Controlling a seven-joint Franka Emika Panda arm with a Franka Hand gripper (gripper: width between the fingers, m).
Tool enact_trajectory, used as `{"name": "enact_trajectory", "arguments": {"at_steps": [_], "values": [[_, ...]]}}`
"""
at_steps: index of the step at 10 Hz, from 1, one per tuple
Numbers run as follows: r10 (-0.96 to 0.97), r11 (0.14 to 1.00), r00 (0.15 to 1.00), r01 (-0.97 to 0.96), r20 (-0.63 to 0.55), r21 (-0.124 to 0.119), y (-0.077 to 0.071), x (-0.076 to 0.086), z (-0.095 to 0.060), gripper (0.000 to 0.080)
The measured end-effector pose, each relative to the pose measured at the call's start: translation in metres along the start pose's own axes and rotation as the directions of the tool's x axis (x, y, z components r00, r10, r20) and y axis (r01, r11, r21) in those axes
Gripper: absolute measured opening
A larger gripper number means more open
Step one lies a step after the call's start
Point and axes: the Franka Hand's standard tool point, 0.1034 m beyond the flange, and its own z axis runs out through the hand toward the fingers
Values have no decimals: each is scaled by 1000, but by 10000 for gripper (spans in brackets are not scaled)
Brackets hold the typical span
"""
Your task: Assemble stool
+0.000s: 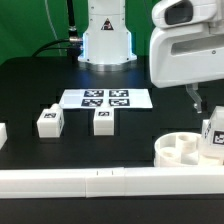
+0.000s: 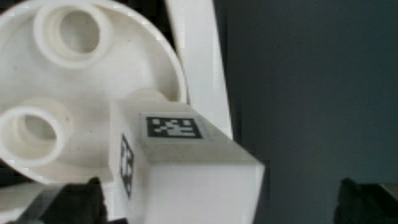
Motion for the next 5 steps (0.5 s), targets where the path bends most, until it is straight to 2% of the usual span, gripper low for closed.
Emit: {"name": "enact_trajectory", "arguments": {"at_steps": [3, 5], "values": [[-289, 957, 957, 289, 2, -3, 0, 2, -1, 649], [-374, 928, 928, 374, 5, -9, 2, 2, -1, 649]]}}
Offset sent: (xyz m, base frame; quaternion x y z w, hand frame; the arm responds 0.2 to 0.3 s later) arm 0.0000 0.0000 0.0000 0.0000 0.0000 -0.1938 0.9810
